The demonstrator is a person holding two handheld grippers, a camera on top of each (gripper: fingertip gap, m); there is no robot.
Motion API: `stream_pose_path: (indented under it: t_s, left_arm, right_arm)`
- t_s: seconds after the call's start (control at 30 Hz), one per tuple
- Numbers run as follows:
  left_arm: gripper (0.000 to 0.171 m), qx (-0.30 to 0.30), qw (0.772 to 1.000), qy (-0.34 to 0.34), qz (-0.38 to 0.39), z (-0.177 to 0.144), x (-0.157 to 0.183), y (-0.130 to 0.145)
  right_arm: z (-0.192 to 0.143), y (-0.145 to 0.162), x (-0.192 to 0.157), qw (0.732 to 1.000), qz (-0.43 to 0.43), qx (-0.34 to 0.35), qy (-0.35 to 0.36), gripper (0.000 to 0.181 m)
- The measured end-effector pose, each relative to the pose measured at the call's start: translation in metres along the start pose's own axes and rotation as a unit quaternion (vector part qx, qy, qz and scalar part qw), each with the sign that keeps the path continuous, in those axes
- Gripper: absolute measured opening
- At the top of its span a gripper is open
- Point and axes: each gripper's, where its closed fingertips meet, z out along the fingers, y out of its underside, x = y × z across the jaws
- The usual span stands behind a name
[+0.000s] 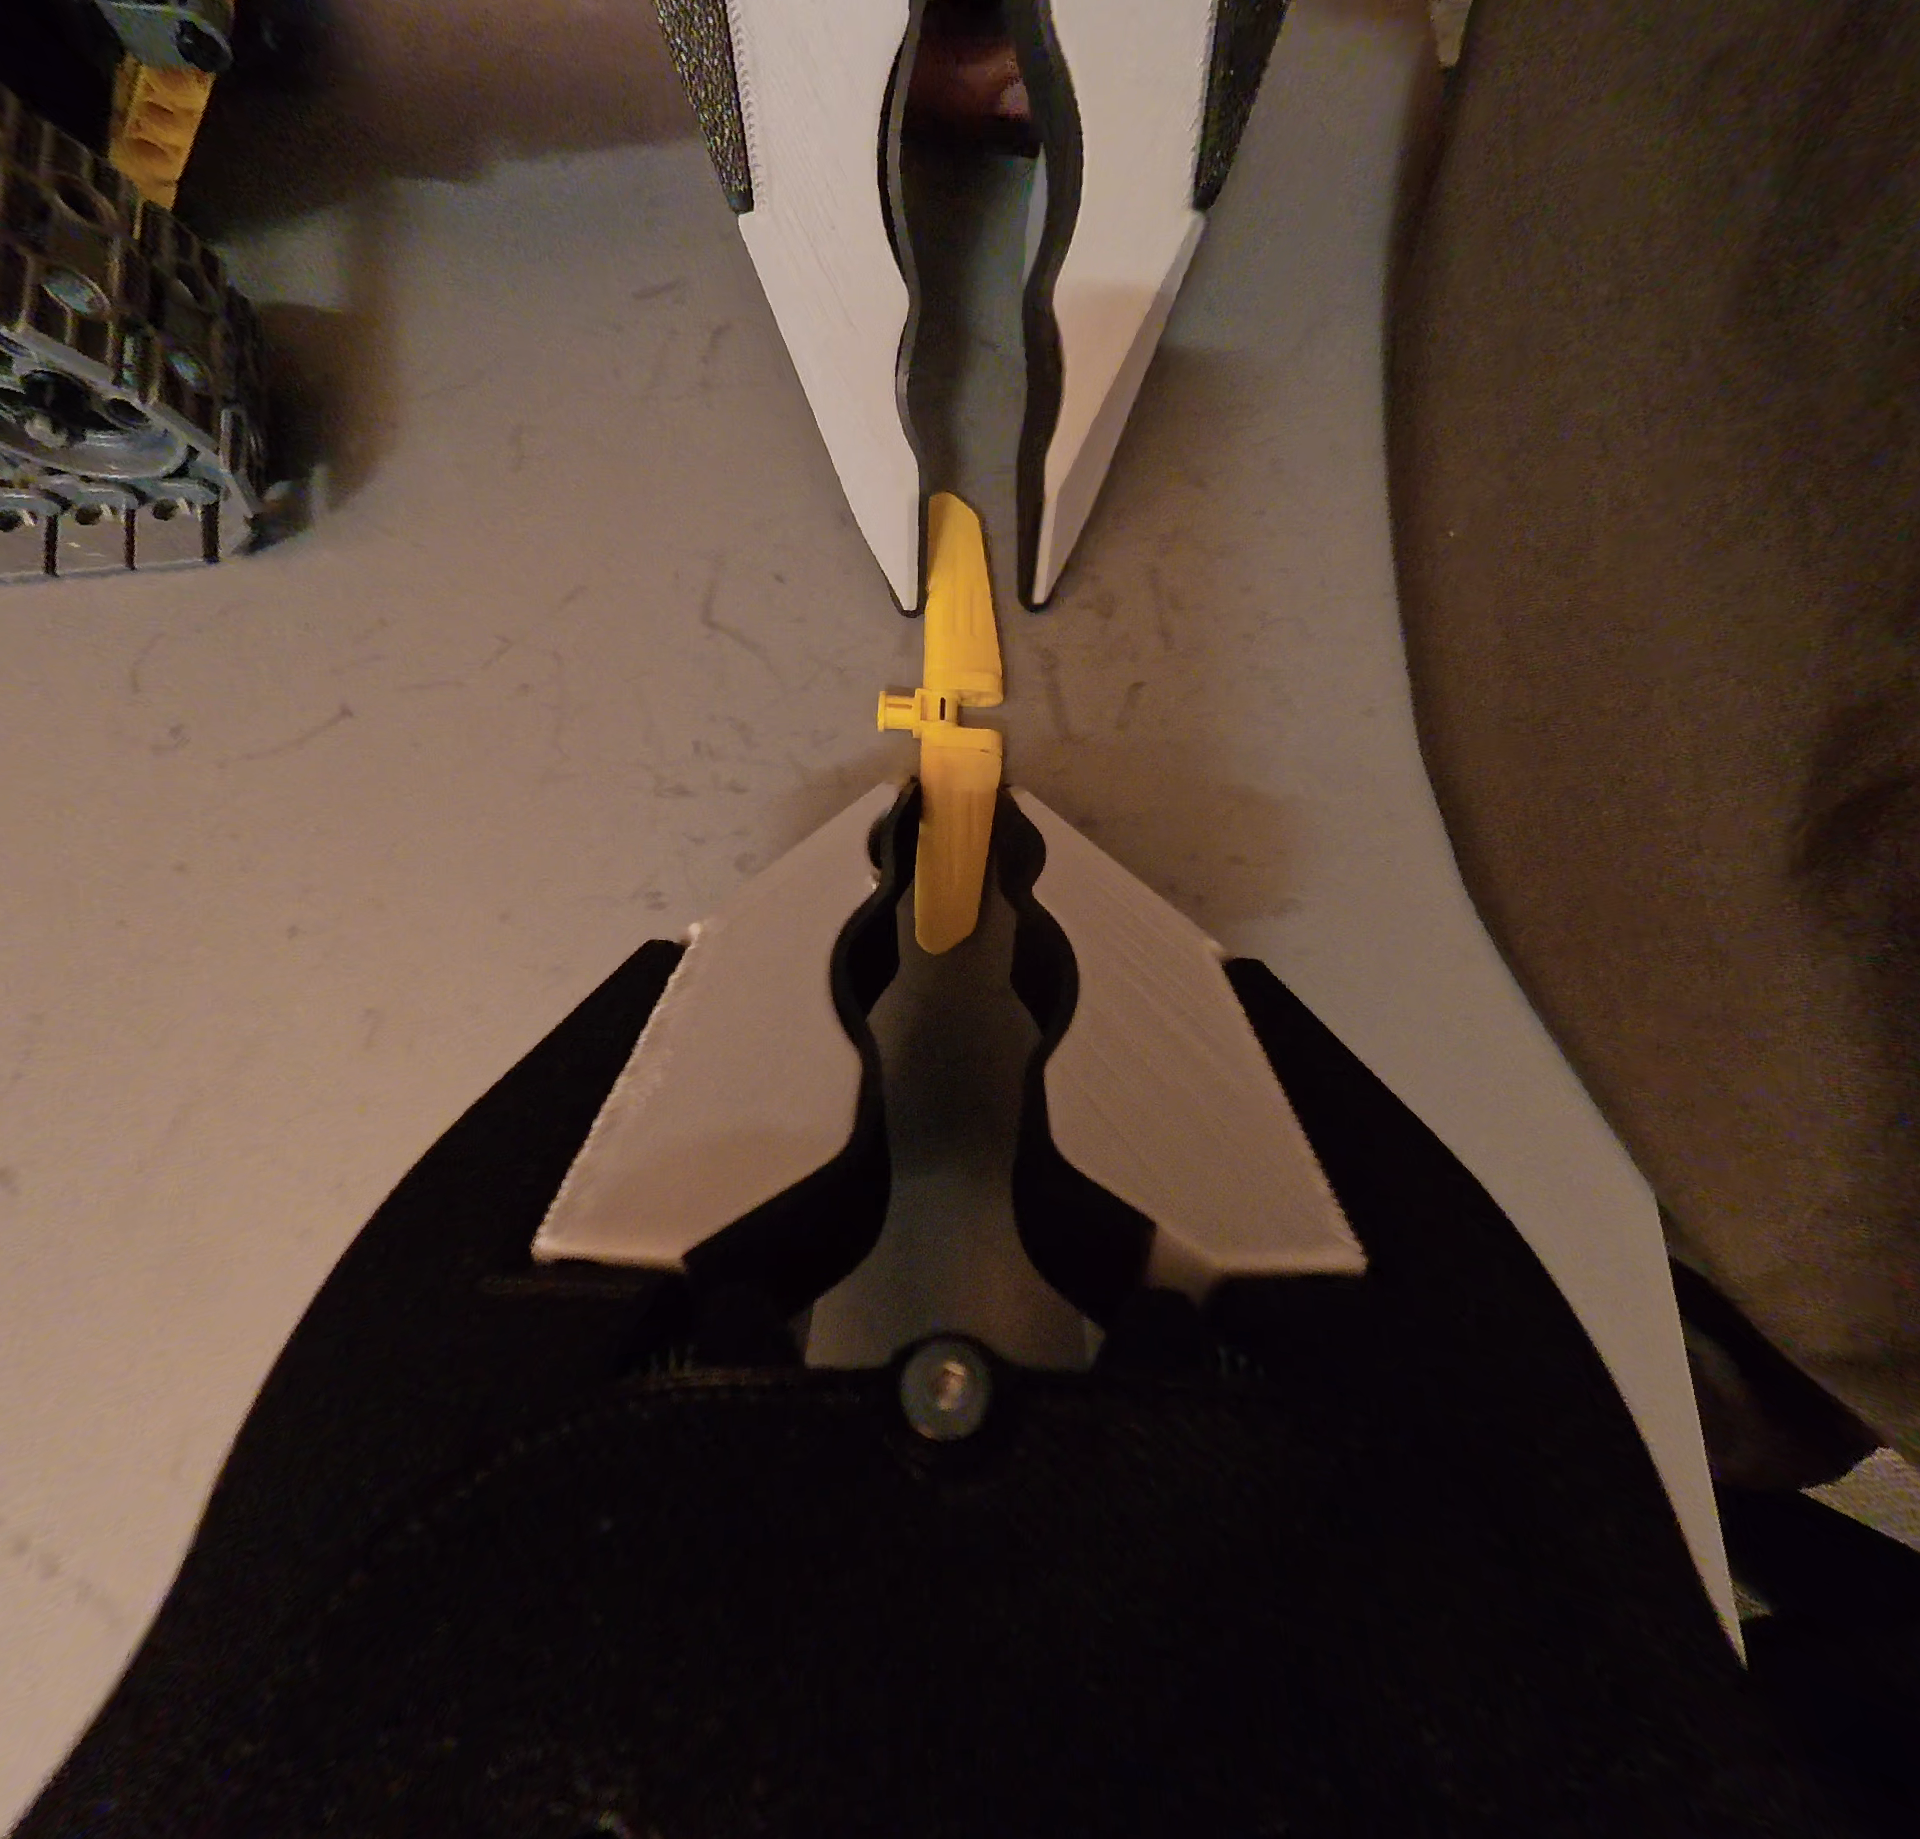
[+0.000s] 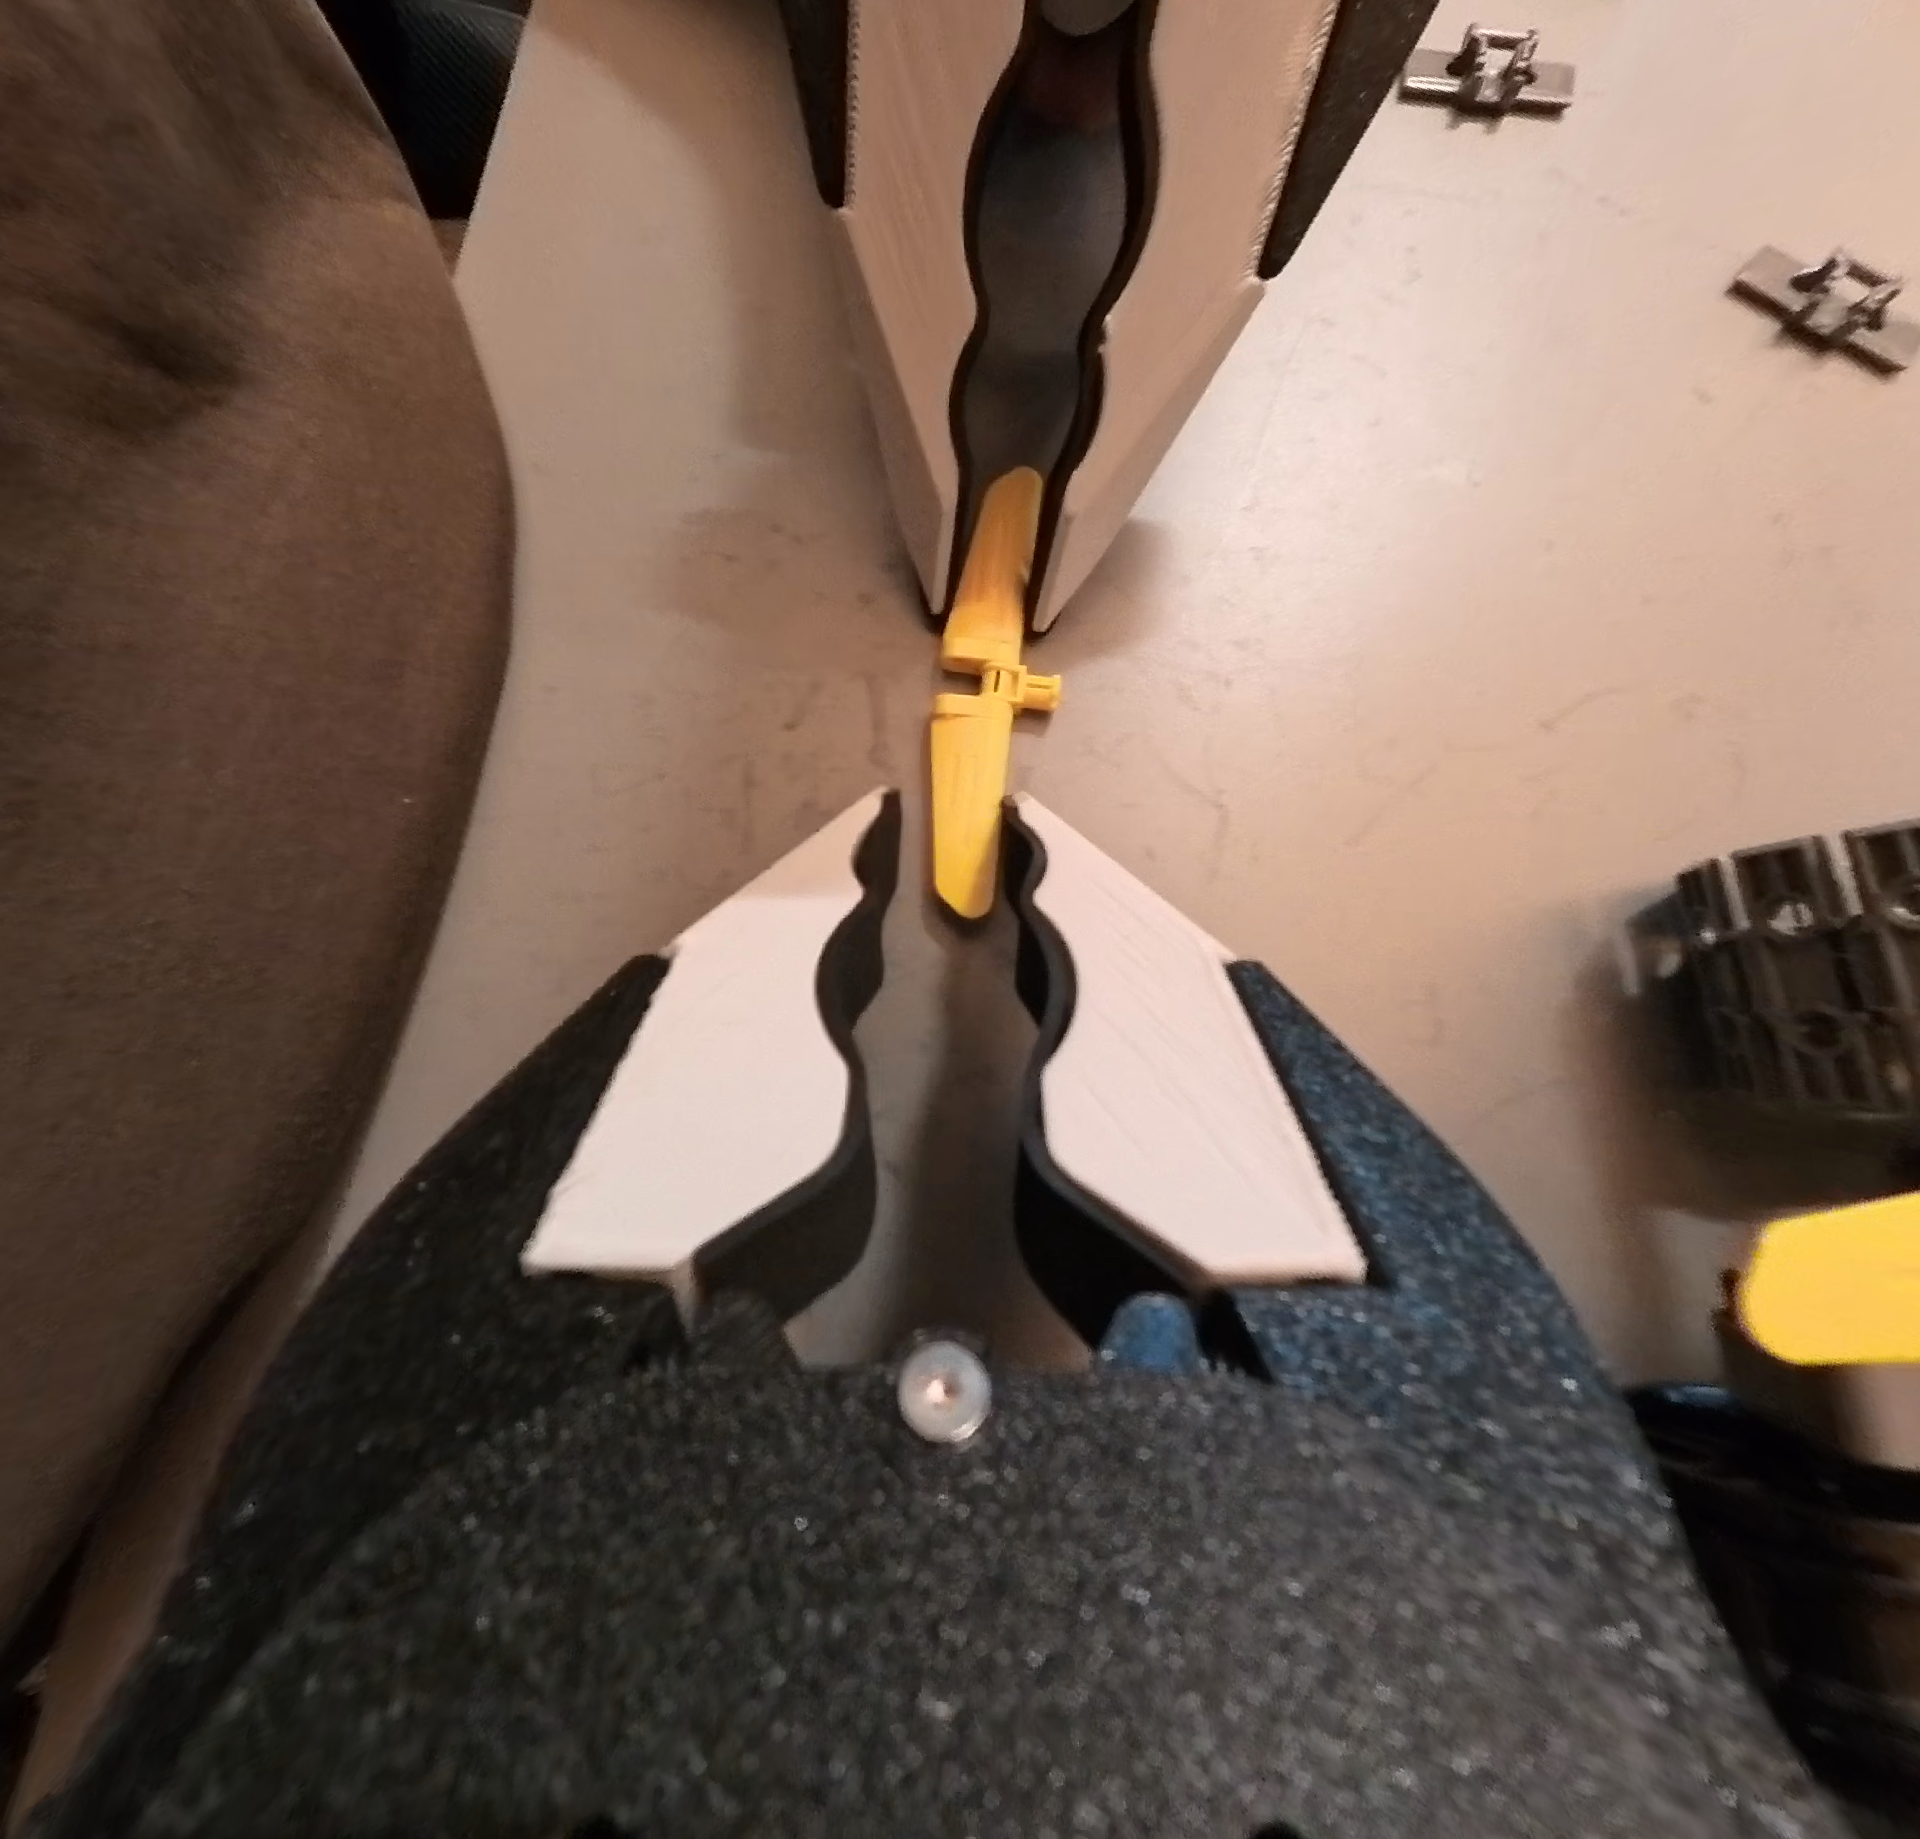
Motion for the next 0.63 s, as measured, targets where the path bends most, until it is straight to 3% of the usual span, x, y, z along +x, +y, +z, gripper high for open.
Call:
stream_pose_path:
  t_s: [0.3,0.47,0.63]
  left_arm:
    - [0.014,0.004,1.0,-0.011,-0.012,-0.001,-0.005,-0.001]
    - [0.052,0.047,0.996,-0.054,-0.049,-0.011,-0.025,-0.01]
    - [0.061,0.115,0.986,-0.08,-0.087,-0.03,-0.042,-0.022]
  right_arm:
    - [-0.001,0.001,0.006,1.0,-0.001,-0.001,0.019,0.012]
    - [-0.004,0.002,0.019,0.998,0.006,-0.004,0.057,0.012]
    - [-0.008,-0.003,0.027,0.997,0.015,0.009,0.08,0.012]
